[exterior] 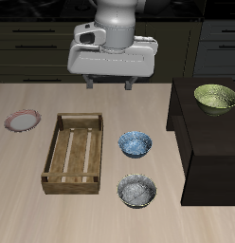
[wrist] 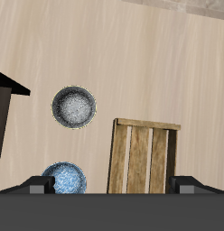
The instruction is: Place the black bowl and the blue bowl in the wooden tray
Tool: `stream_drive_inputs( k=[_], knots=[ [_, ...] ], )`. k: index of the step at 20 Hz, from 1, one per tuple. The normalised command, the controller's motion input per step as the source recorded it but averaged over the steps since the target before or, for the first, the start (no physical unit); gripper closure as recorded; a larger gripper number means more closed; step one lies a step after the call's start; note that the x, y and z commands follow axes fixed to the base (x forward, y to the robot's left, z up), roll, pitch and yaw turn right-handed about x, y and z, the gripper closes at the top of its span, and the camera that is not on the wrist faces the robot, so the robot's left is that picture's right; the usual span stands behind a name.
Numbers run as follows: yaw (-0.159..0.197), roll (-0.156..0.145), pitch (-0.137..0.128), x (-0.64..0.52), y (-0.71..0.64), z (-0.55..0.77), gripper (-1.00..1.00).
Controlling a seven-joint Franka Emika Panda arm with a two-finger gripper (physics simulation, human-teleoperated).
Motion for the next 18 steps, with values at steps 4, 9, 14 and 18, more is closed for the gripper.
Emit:
stream_drive_inputs(
  k=[4,9,14,18],
  knots=[
    [-0.037,-0.023,0.004,0.3,-0.03,0.03,-1.0],
    [0.007,0.043,0.016,0.23,0.11,-0.05,-1.0],
    [0.038,0.018,0.002,0.29,0.15,-0.02,-1.0],
    [0.06,-0.027,0.002,0.29,-0.01,0.02,-1.0]
  ],
)
